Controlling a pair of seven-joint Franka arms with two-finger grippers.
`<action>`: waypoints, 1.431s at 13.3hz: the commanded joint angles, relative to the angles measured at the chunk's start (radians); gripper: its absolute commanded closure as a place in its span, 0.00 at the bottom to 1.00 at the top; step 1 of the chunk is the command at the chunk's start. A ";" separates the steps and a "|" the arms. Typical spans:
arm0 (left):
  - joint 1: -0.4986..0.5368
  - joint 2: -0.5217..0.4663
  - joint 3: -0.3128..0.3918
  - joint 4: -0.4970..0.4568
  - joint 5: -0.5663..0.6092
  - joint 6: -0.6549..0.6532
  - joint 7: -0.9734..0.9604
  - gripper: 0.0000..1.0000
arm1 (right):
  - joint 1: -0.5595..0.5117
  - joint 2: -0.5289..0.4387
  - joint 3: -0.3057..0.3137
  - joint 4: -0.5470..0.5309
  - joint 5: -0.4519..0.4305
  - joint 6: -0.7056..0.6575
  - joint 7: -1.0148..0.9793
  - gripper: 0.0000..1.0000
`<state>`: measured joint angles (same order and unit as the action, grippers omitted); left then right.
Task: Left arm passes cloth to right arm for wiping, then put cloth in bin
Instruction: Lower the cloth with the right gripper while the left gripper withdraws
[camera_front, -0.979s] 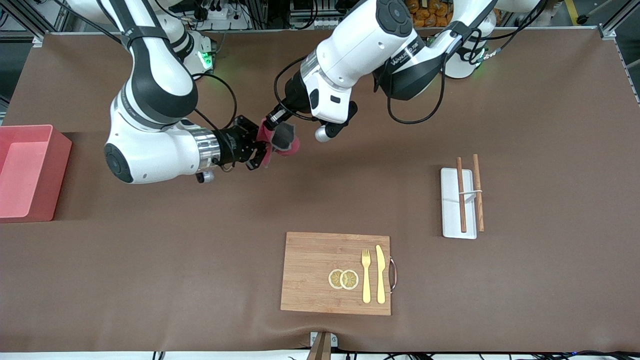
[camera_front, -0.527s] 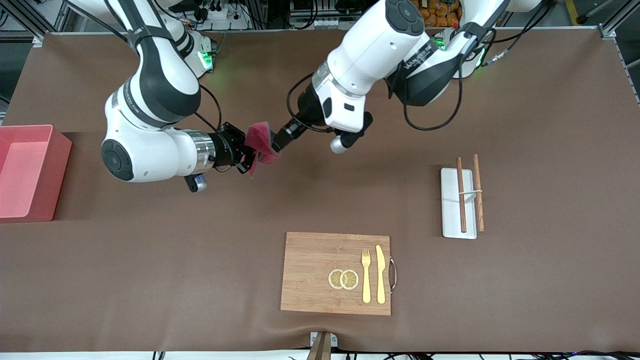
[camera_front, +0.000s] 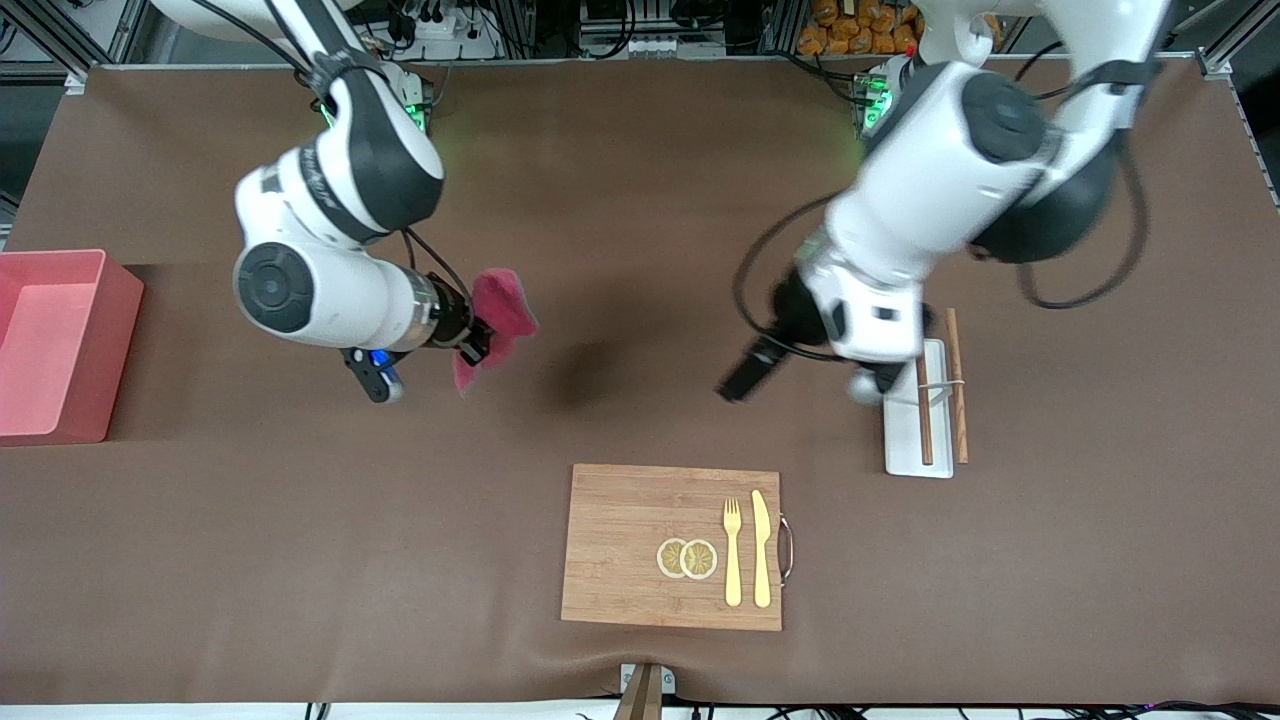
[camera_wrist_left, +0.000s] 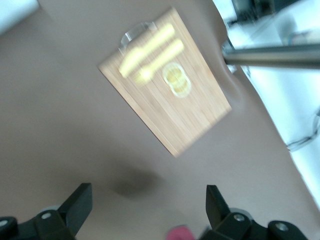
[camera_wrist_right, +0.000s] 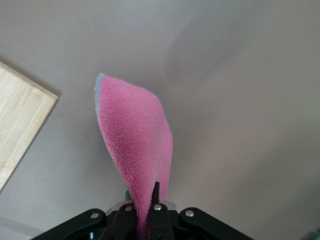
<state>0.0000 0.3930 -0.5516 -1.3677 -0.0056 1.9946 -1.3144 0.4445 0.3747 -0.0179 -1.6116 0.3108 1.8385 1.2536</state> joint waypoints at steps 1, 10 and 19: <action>0.132 -0.058 -0.016 -0.011 0.013 -0.118 0.201 0.00 | 0.029 -0.014 -0.001 -0.142 -0.022 0.169 -0.094 1.00; -0.059 -0.275 0.520 -0.050 -0.071 -0.466 0.892 0.00 | -0.157 -0.039 -0.010 -0.568 -0.099 0.630 -0.633 1.00; -0.086 -0.425 0.533 -0.152 -0.008 -0.596 1.198 0.00 | -0.691 -0.005 -0.039 -0.437 -0.347 0.636 -1.546 1.00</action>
<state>-0.0760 -0.0112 -0.0136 -1.4998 -0.0447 1.4031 -0.1627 -0.1657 0.3596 -0.0809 -2.1070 0.0722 2.4823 -0.2127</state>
